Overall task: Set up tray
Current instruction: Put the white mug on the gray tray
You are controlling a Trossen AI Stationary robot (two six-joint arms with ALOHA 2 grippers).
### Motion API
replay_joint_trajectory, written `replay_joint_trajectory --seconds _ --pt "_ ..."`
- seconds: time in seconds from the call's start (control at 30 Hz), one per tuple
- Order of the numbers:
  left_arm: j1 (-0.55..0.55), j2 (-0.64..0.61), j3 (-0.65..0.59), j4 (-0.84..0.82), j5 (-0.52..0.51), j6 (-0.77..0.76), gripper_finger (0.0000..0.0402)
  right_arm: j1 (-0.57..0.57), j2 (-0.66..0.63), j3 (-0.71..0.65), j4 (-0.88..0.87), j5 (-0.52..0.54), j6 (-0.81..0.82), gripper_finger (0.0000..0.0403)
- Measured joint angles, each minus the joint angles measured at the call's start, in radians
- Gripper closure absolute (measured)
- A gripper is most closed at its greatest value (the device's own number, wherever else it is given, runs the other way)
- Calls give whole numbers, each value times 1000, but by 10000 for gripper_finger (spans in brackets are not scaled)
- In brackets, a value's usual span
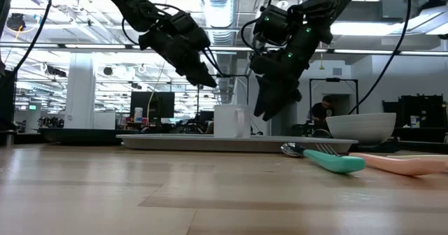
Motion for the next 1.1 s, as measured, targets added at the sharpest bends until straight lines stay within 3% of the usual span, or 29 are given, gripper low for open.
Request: replay_joint_trajectory --seconds 0.23,0.8,1.0,1.1 --pt "0 0 0 6 82 -18 310 -20 16 1 53 -18 -64 182" --pt "0 -107 0 -58 61 -46 310 -126 16 2 369 -115 -127 181" --pt "0 -108 0 -63 60 -46 310 -125 10 1 234 -90 -143 181" --pt "0 -108 0 -74 64 -36 310 -124 8 1 99 -12 -143 181"
